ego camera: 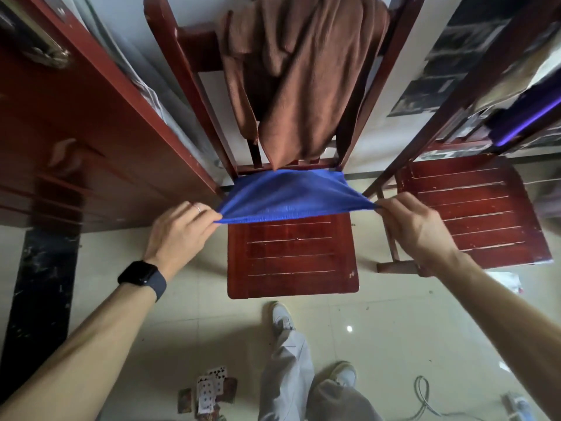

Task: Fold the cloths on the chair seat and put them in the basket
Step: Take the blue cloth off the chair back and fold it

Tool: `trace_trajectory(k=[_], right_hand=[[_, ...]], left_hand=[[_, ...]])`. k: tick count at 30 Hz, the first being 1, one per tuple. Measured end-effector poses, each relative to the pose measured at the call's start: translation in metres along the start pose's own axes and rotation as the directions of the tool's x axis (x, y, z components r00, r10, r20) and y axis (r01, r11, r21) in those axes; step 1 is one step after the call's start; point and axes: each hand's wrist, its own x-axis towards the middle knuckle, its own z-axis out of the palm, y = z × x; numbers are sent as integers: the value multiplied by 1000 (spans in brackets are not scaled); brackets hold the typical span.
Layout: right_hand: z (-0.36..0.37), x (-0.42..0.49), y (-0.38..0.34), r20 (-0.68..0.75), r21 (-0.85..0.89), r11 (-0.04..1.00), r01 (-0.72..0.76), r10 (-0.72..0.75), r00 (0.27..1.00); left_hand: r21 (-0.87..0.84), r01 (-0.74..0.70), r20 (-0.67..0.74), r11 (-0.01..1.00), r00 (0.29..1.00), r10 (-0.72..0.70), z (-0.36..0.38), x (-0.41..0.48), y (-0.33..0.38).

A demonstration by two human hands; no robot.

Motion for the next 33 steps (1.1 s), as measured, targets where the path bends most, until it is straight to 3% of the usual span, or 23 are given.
trace_trajectory(k=[4, 7, 11, 16, 20, 22, 25, 27, 30, 33], right_hand=[[89, -47, 20, 222, -15, 991, -134, 134, 966], [160, -85, 32, 361, -57, 976, -212, 218, 907], [213, -127, 45, 422, -90, 964, -250, 265, 867], [209, -126, 47, 344, -26, 959, -283, 274, 898], [189, -104, 51, 524, -45, 928, -371, 338, 782], [183, -94, 55, 558, -60, 931, -360, 330, 762], [178, -79, 57, 510, -46, 927, -372, 342, 789], [178, -74, 54, 480, -52, 920, -387, 363, 798], [182, -74, 47, 481, -63, 880, -471, 440, 758], [188, -82, 37, 522, -96, 773, -627, 575, 630]], left_hand=[[69, 64, 235, 996, 969, -78, 86, -50, 20], [110, 82, 427, 991, 896, -122, 154, -88, 38], [113, 206, 518, 972, 822, -235, 200, -128, 55], [-85, 381, 518, 920, 806, -286, 199, -135, 46], [-83, 536, 694, 840, 636, -337, 189, -110, 38], [-45, 564, 764, 825, 552, -335, 185, -99, 31], [33, 525, 736, 850, 562, -376, 180, -90, 22], [73, 586, 687, 807, 557, -467, 179, -89, 23], [148, 758, 713, 636, 364, -600, 181, -93, 34], [152, 891, 753, 428, 176, -634, 188, -103, 47]])
